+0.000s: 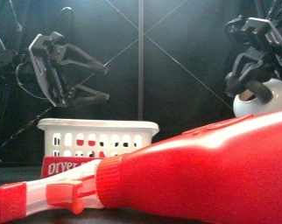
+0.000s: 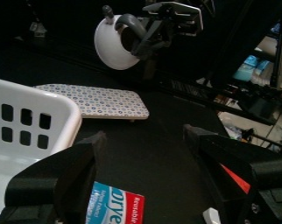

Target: Place kettle on table

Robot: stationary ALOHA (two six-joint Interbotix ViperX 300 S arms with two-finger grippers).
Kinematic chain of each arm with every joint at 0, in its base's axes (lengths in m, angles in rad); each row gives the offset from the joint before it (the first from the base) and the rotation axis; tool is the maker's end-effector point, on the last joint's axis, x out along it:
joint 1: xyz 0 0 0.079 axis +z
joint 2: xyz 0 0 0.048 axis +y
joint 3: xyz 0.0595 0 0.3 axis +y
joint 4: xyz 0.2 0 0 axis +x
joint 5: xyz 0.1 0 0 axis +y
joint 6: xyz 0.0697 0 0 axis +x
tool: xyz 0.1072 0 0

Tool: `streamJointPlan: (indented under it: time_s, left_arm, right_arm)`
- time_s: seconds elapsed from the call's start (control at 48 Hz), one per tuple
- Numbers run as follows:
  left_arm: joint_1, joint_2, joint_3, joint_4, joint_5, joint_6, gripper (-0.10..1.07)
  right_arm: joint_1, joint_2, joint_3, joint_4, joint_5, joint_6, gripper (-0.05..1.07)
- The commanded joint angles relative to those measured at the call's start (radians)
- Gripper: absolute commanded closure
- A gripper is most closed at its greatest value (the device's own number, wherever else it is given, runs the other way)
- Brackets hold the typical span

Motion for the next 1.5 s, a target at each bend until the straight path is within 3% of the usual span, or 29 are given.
streamJointPlan:
  time_s: [0.0,0.188,0.479,0.688,0.833,0.979,1.104,1.312,1.479]
  left_arm:
    - [-0.002,-0.003,-0.017,-0.002,-0.005,0.0,-0.06]
    - [0.0,-0.005,-0.017,-0.002,-0.005,0.003,-0.06]
    - [0.002,-0.008,-0.015,0.0,-0.005,0.002,-0.06]
    - [0.002,-0.008,-0.011,-0.002,-0.005,0.002,-0.06]
    - [0.002,-0.008,-0.011,-0.002,-0.005,0.002,-0.06]
    - [-0.002,-0.006,-0.009,-0.002,-0.005,0.0,-0.06]
    - [-0.002,-0.006,-0.008,-0.002,-0.005,0.0,-0.06]
    - [-0.002,-0.006,-0.005,-0.002,-0.005,0.0,-0.06]
    - [-0.002,-0.006,-0.005,-0.002,-0.005,0.0,-0.06]
  right_arm:
    - [-0.02,0.002,-0.011,-0.018,-0.052,-0.002,0.61]
    - [-0.072,0.049,-0.044,-0.109,-0.324,0.002,0.61]
    - [-0.222,0.236,-0.163,-0.238,-0.779,-0.002,0.61]
    - [-0.261,0.376,-0.265,-0.261,-0.991,-0.011,0.61]
    - [-0.295,0.495,-0.333,-0.218,-1.14,-0.012,0.61]
    - [-0.324,0.597,-0.38,-0.146,-1.262,-0.026,0.61]
    - [-0.337,0.63,-0.385,-0.115,-1.324,-0.031,0.61]
    - [-0.337,0.63,-0.39,-0.101,-1.345,-0.081,0.6]
    - [-0.339,0.635,-0.374,-0.029,-1.345,-0.137,0.5]
